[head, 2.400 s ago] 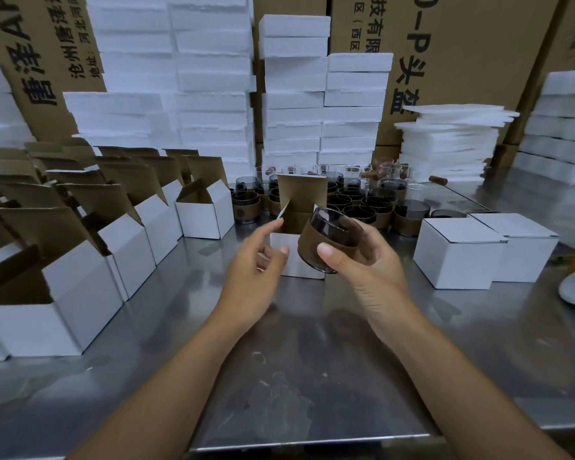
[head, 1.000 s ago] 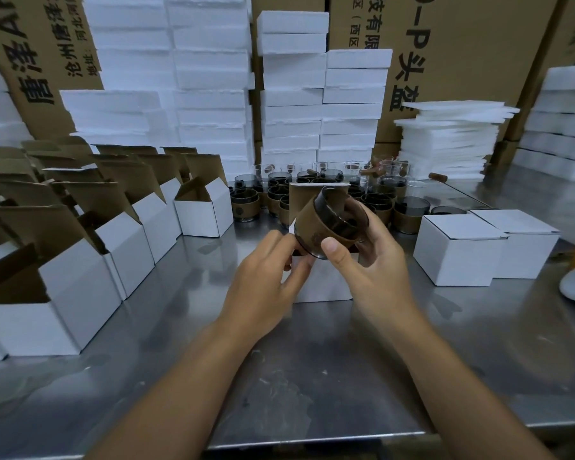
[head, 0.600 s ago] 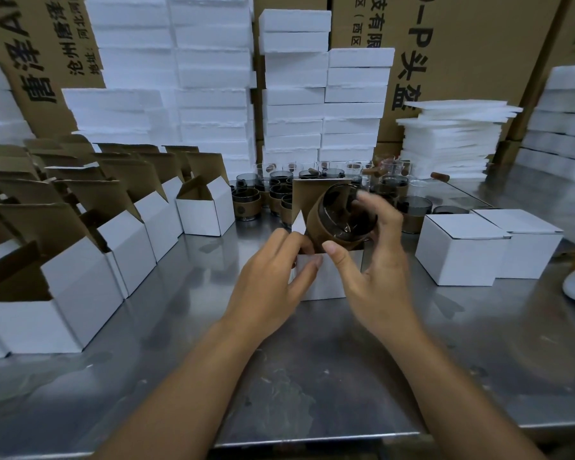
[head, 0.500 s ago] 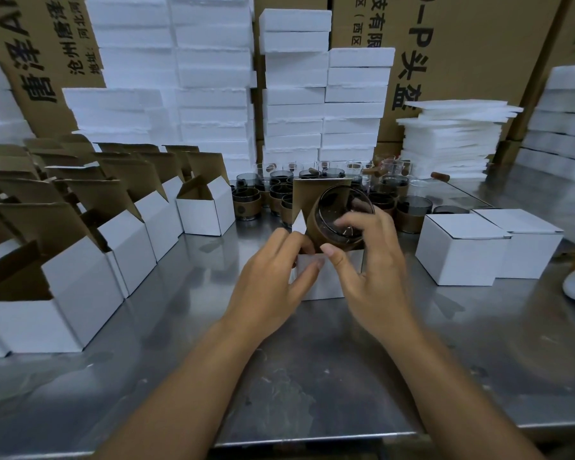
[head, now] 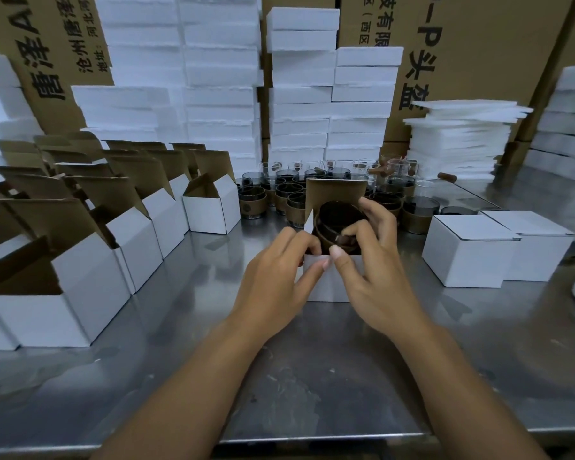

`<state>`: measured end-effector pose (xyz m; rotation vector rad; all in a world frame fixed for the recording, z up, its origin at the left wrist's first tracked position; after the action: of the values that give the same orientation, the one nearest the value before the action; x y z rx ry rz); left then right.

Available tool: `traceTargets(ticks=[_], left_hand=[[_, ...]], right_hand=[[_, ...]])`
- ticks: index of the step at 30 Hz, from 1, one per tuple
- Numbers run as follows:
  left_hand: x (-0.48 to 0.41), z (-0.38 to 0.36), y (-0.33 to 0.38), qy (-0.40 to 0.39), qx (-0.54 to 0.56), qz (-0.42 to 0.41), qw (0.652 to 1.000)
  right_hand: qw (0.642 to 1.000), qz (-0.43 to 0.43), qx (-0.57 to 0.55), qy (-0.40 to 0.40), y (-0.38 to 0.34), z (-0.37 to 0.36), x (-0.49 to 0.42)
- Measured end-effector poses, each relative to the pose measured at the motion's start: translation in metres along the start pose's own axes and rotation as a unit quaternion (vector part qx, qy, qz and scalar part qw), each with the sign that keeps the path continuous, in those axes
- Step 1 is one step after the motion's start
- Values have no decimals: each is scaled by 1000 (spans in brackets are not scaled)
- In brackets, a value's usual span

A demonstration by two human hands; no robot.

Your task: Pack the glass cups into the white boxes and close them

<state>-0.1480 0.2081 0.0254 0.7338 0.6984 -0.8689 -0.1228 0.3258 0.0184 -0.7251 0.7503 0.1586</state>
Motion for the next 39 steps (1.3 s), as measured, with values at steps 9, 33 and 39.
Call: traceTargets(ticks=[9,33,39], left_hand=[[1,3,4,11,-7,-16,1000],[5,-13,-31,-40,162,179,970],[4,-13,-36,-20,268,206,941]], right_hand=[[995,32,89,-23,0,-4,3],[905,-279,-320,41,42,-5,0],[906,-253,-335,48,40,-5,1]])
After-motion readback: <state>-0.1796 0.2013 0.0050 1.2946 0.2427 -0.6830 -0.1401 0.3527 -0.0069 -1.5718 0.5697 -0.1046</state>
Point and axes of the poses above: each hand's wrist, its own x-axis away from the middle knuckle, its own z-axis out of the back of the hand, y = z × x, the point moved 9 cm from there along -x, towards the middle knuckle
